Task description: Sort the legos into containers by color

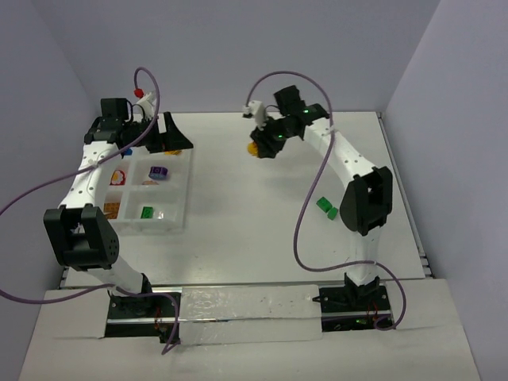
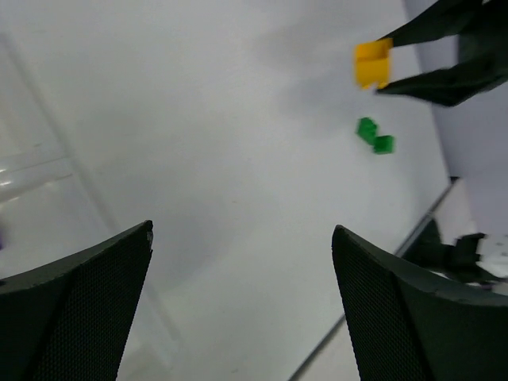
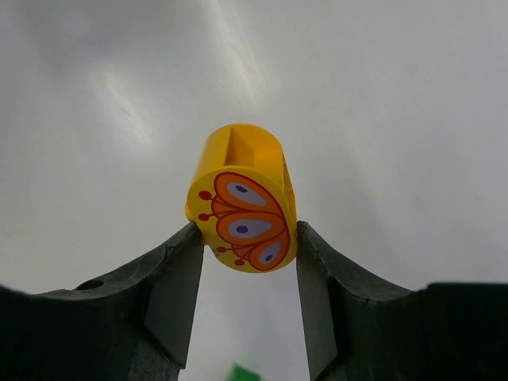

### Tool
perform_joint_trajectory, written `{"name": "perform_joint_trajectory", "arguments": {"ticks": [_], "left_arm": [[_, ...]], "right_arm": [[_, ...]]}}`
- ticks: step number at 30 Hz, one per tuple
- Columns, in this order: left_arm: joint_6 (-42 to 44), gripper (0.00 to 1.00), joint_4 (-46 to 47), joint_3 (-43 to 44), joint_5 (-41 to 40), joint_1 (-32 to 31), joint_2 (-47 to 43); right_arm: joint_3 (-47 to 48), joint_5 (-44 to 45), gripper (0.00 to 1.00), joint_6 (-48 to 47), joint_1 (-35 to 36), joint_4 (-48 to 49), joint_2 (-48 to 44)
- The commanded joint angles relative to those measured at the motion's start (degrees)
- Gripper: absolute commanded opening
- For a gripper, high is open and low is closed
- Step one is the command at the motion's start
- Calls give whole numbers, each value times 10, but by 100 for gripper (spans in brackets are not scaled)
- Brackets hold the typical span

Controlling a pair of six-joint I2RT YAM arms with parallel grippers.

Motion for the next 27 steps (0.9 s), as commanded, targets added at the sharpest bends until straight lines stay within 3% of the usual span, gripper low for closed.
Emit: {"name": "perform_joint_trajectory", "arguments": {"ticks": [1, 6, 17, 23, 27], "left_arm": [[-77, 99, 64, 29, 121, -20, 1], [-103, 99, 88, 12, 135, -48, 11], [-103, 97, 82, 14, 100, -83, 33], [-109, 74, 86, 17, 107, -85, 44], [-126, 47, 99, 13, 138, -86, 52]], "right_arm": [[43, -33, 0, 110, 78, 51, -20], [54, 0, 0, 168, 140, 125, -21], [96, 19, 0, 204, 176, 134, -6], [91, 21, 0, 211, 184, 139, -15], [73, 24, 0, 207, 190, 159, -28]]}}
